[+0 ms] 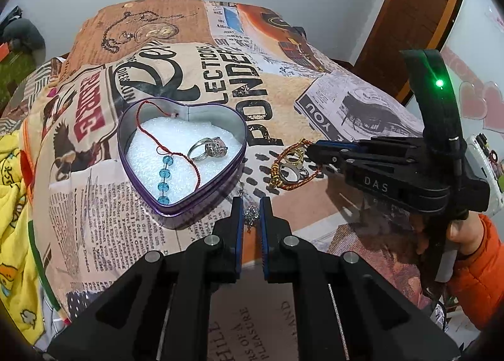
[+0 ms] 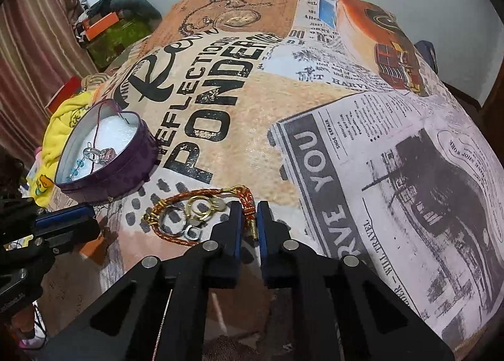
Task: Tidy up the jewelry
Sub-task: 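Grasp the red-and-gold beaded bracelet with the right tool, then carry the earring and bracelet in both tools over the heart tin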
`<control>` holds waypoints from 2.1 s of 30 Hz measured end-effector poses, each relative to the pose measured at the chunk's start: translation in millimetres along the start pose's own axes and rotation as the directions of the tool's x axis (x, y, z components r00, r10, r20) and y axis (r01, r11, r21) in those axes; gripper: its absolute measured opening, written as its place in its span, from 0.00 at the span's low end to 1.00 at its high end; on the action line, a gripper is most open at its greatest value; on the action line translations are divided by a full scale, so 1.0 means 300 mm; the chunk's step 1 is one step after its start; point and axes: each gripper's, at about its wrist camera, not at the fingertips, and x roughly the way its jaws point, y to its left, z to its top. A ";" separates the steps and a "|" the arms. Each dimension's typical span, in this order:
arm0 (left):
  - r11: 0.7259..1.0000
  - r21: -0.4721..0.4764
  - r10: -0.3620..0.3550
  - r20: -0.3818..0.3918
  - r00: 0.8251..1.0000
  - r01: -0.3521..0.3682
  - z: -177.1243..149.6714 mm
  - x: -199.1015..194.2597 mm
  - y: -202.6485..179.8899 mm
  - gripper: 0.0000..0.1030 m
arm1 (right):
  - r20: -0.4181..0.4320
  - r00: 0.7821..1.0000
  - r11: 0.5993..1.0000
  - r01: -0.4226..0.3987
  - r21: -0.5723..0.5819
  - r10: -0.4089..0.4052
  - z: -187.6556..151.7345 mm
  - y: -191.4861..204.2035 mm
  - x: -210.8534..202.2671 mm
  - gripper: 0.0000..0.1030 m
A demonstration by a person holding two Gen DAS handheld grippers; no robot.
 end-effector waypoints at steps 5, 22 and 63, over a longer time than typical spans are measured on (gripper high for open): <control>1.000 -0.013 0.003 0.020 1.000 -0.002 0.002 -0.029 0.014 0.08 | 0.035 0.999 0.999 -0.029 0.033 0.028 0.017 -0.007 -0.046 0.07; 0.999 -0.024 0.027 0.129 0.991 -0.024 0.027 -0.211 0.034 0.08 | 0.168 0.985 0.999 -0.037 0.010 0.035 0.058 0.067 -0.232 0.07; 0.997 -0.064 0.052 0.161 0.986 -0.042 0.143 -0.137 0.231 0.08 | 0.097 0.976 0.980 -0.192 -0.053 0.196 0.212 0.269 -0.018 0.07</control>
